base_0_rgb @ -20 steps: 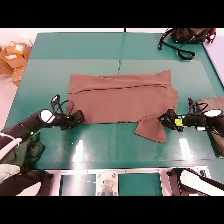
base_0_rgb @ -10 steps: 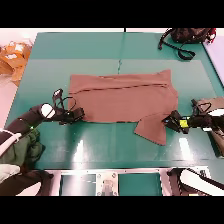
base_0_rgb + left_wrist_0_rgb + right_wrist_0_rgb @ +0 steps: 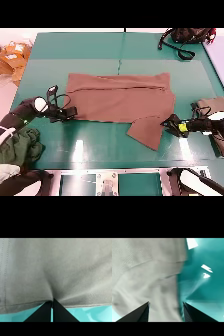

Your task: Fold the shirts.

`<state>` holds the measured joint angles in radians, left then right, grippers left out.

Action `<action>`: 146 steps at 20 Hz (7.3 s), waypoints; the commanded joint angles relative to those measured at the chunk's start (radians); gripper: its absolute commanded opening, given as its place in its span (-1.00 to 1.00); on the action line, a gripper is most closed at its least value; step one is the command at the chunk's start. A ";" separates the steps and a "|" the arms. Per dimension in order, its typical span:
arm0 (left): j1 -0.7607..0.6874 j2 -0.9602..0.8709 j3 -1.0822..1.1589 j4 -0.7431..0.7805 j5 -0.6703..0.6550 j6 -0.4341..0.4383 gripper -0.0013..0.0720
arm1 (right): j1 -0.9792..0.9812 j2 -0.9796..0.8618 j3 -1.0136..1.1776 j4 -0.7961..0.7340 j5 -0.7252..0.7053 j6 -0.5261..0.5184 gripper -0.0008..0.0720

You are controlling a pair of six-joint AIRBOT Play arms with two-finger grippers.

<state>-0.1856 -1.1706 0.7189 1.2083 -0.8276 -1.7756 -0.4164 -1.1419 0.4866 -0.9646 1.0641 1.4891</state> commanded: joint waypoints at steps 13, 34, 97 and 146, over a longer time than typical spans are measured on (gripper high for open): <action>0.019 0.010 0.037 0.200 -0.309 0.109 -0.90 | 0.178 0.088 0.027 -0.084 0.068 0.070 -0.93; 0.019 -0.399 0.702 0.276 -0.481 0.300 -0.90 | 0.382 -0.236 0.669 -0.169 -0.029 0.182 -0.93; -0.373 -0.964 1.300 -0.405 -0.321 0.312 -0.90 | 0.269 -0.421 1.359 0.084 0.722 -0.061 -0.93; 0.202 -0.616 1.341 -0.072 -0.712 0.438 -0.90 | 0.637 -0.670 0.873 0.433 0.046 -0.245 -0.93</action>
<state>0.0158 -1.7866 2.0598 1.1366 -1.5311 -1.3373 0.2077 -1.8221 1.2816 -0.5850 1.0527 1.2621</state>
